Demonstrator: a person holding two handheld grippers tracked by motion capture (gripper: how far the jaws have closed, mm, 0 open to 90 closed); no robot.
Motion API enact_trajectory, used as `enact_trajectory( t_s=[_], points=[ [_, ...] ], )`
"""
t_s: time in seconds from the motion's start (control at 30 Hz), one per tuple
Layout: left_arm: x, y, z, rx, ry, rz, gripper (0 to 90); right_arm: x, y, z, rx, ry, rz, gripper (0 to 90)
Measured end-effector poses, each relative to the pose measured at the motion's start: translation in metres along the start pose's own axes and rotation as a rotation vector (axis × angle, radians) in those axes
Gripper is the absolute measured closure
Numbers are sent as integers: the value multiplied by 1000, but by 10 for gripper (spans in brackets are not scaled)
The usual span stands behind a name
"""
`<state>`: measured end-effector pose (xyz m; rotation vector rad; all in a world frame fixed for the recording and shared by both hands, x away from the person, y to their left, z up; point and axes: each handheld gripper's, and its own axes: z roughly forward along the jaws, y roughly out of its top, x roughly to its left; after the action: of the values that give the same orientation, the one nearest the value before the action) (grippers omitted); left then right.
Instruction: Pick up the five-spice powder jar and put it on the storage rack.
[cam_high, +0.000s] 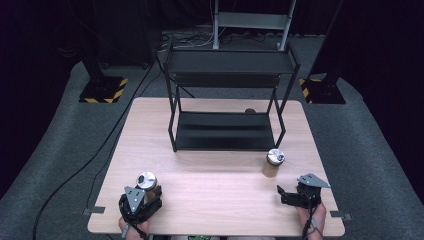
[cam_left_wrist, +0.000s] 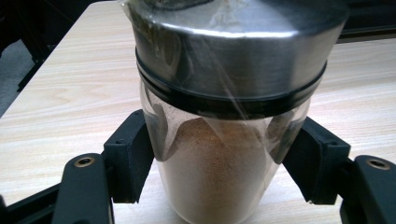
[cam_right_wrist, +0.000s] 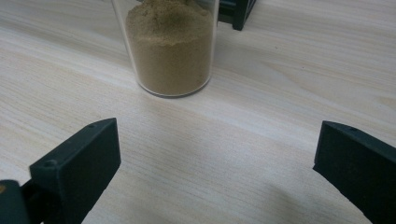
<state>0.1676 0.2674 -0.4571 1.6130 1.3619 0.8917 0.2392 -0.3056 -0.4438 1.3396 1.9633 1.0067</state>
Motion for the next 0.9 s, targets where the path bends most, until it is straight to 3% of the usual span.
enact_trajectory(
  t_s=[0.9],
  points=[
    [-10,18,15,-2,-62,49,308,0,2,1,10,5,-10,0]
  ],
)
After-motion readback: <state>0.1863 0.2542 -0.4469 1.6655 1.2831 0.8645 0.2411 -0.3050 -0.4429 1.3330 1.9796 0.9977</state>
